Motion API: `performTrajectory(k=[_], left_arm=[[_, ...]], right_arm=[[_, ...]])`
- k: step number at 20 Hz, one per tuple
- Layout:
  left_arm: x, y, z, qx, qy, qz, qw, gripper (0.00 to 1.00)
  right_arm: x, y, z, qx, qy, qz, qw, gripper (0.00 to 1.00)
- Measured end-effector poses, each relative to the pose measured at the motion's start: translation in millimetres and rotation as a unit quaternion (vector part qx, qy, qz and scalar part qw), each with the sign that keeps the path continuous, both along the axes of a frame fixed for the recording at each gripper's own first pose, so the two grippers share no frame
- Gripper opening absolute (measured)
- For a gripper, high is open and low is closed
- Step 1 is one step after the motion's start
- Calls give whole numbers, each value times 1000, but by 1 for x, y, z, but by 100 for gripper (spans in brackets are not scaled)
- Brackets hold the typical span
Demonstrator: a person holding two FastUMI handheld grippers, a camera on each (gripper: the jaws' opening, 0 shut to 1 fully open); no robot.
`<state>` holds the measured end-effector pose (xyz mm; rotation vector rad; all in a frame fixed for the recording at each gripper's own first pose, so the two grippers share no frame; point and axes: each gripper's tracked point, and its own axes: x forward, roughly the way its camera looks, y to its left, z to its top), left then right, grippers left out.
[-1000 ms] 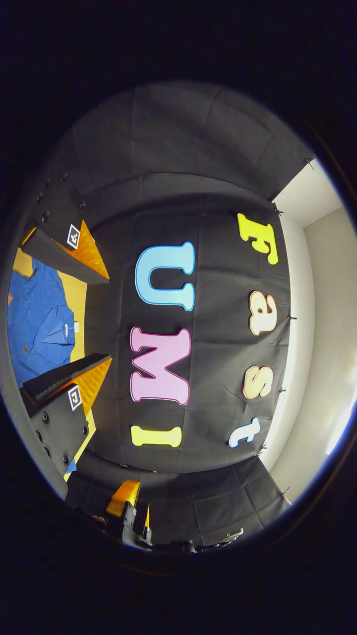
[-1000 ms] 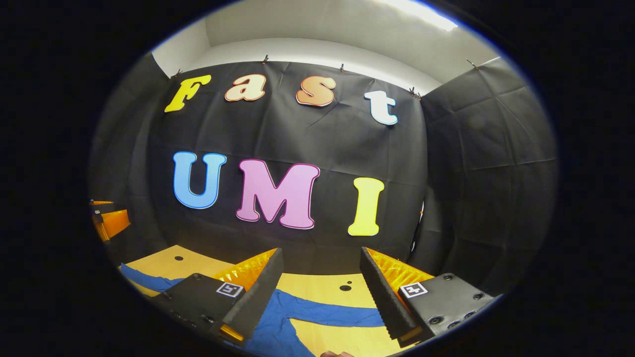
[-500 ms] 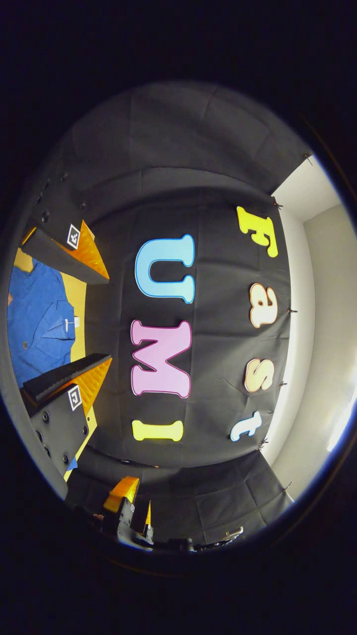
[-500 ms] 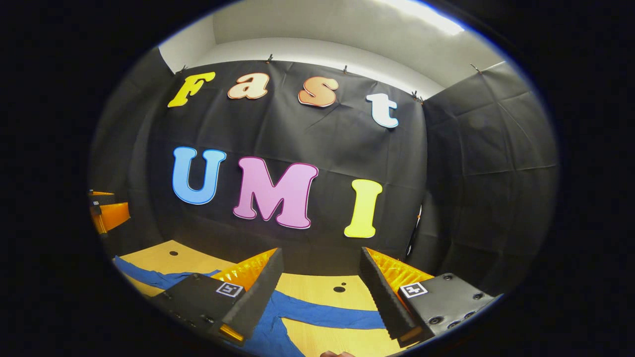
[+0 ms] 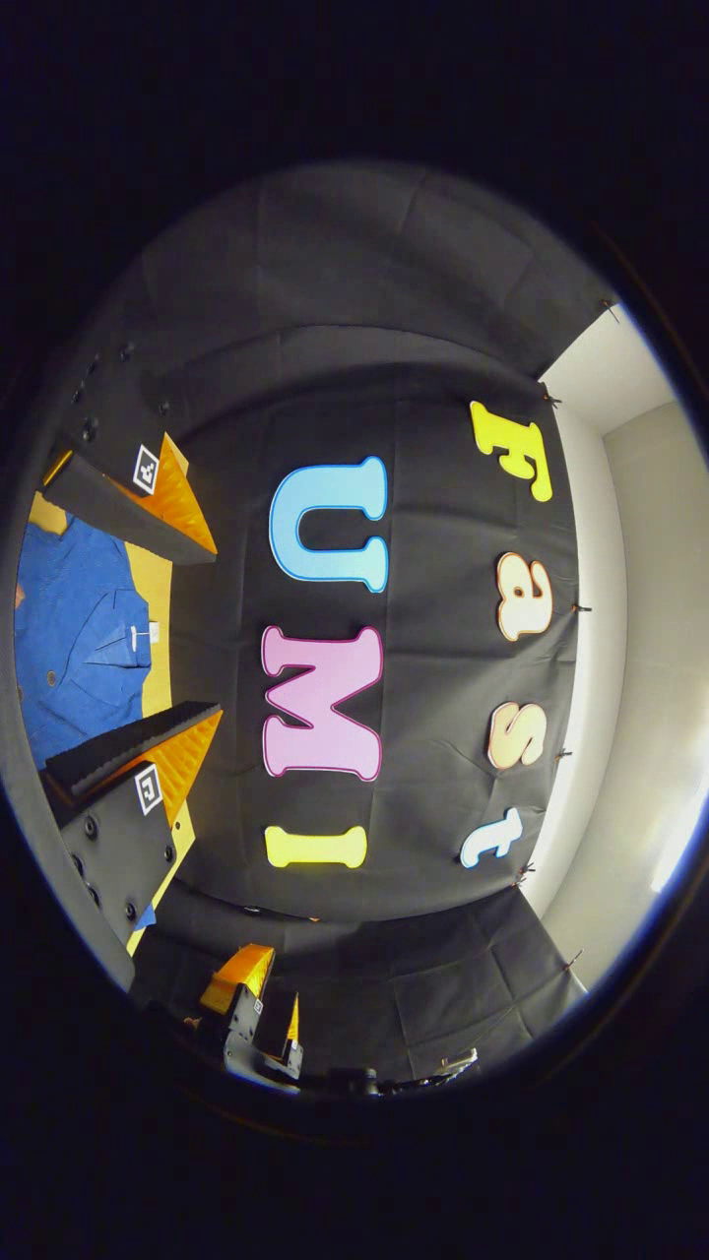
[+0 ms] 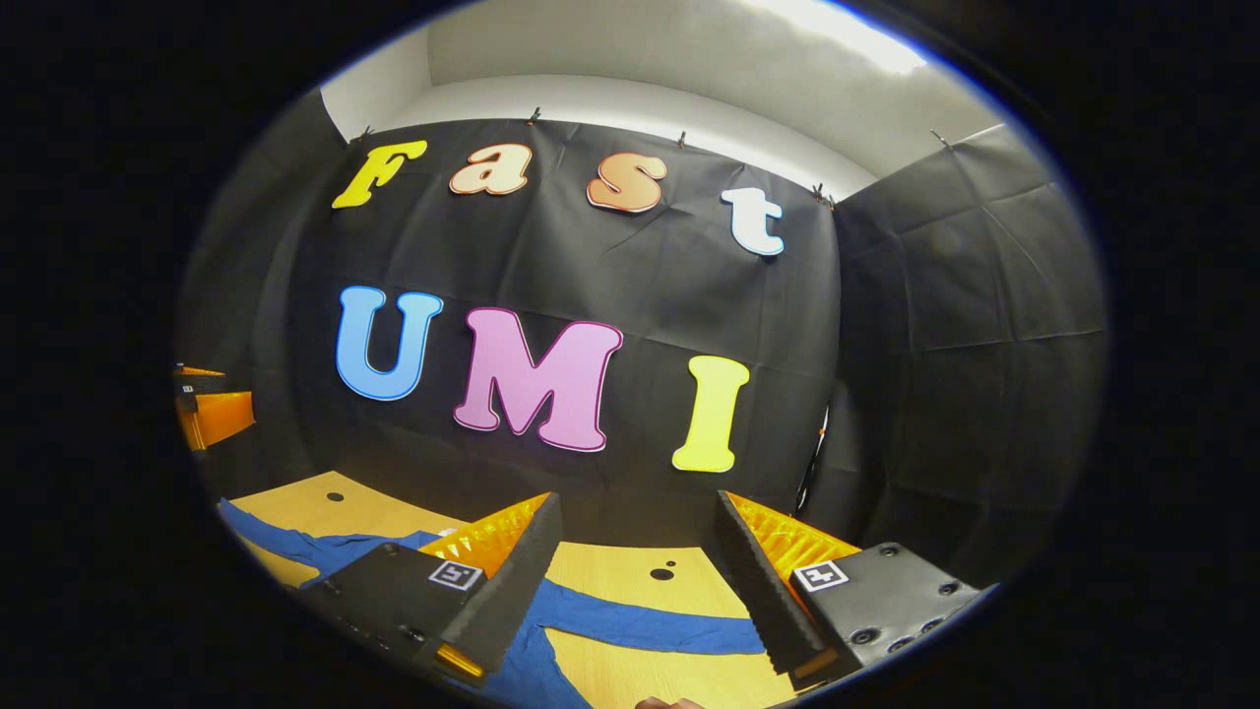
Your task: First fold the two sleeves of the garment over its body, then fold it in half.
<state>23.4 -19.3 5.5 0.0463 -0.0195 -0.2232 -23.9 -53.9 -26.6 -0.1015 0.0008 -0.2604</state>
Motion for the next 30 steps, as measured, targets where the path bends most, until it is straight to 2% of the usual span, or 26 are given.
performTrajectory(k=[9,10,11,12,13,16,18,23,30], left_arm=[[3,-11,-5,0,6,-12,1000,81],[4,-12,-6,1,7,-14,1000,81],[6,-15,-8,0,8,-16,1000,81],[7,-18,-9,-3,11,-19,1000,81],[9,-22,-14,-4,15,-23,1000,81],[15,-36,-23,-4,28,-36,999,81],[20,-46,-24,-2,29,-44,999,82],[27,-62,-28,-1,30,-55,998,82],[38,-62,-53,21,62,-25,998,82]], right_arm=[[0,-14,-17,-5,7,-6,1000,93],[1,-19,-20,-1,12,-8,1000,98],[1,-24,-22,1,11,-10,1000,98],[2,-32,-23,2,11,-13,1000,94],[5,-41,-29,5,14,-15,1000,98],[12,-69,-56,44,49,-15,998,98],[18,-102,-73,64,70,-31,995,98],[40,-175,-153,122,151,-93,976,99],[48,-216,-317,193,282,-135,930,99]])
